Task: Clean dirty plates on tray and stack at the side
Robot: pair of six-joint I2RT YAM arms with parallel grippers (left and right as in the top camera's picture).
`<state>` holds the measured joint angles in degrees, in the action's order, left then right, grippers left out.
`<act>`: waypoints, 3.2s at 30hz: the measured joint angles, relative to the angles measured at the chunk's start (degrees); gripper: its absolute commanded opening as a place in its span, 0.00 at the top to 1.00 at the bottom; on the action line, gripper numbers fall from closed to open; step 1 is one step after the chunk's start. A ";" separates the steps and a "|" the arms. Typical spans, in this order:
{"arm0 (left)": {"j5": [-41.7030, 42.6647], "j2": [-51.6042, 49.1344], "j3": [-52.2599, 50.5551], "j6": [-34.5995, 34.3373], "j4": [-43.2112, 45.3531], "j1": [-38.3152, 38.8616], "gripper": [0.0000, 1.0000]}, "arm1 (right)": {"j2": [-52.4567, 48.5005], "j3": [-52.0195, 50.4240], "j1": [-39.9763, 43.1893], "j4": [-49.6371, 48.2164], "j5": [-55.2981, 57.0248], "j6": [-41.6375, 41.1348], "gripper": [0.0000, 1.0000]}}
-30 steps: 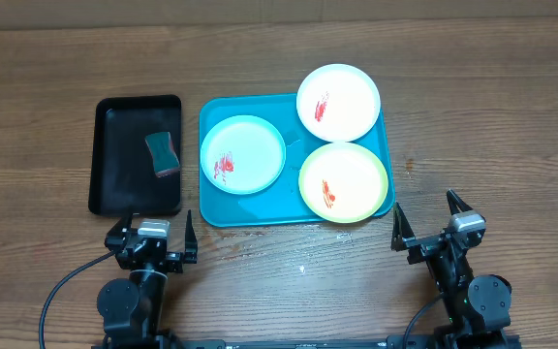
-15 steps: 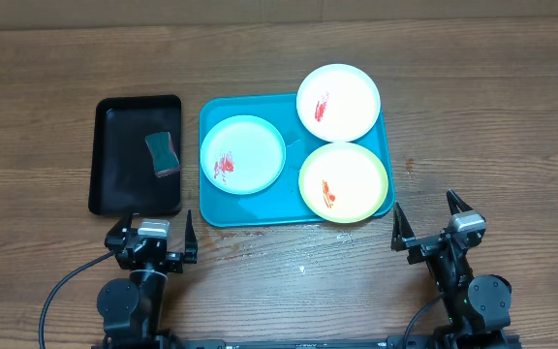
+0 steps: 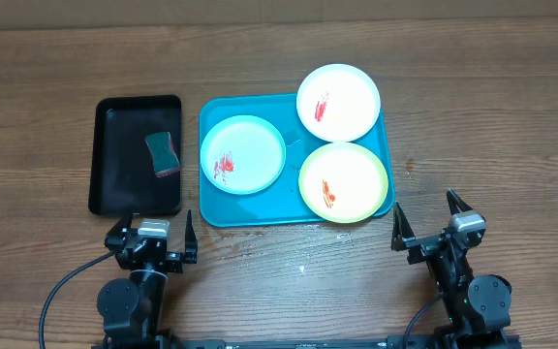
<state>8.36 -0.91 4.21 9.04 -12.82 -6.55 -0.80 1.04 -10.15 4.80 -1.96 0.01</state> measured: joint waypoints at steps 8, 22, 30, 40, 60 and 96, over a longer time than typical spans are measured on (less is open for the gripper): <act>0.00 0.00 0.00 0.00 0.00 0.00 0.00 | 0.00 0.00 0.00 -0.02 0.00 0.00 0.00; 0.00 0.00 0.00 -0.02 0.00 0.00 0.00 | 0.00 0.00 0.00 0.00 0.00 -0.02 0.00; 0.00 0.00 0.00 0.00 0.00 0.00 0.00 | 0.00 0.00 0.00 0.00 0.00 -0.02 0.00; 0.00 0.00 0.00 0.00 0.00 0.00 0.00 | 0.00 0.00 0.00 0.00 0.00 -0.02 0.00; 0.42 0.00 -0.02 -2.75 0.98 0.00 0.00 | 0.00 0.00 0.00 -0.17 -0.63 -1.09 0.00; 3.04 -54.31 75.54 -6.16 -55.87 0.00 0.00 | -49.81 57.77 0.00 31.78 -12.83 -2.97 0.00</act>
<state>11.40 -55.22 79.75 2.87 -68.69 -6.55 -50.61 58.81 -10.15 36.58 -14.79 -2.96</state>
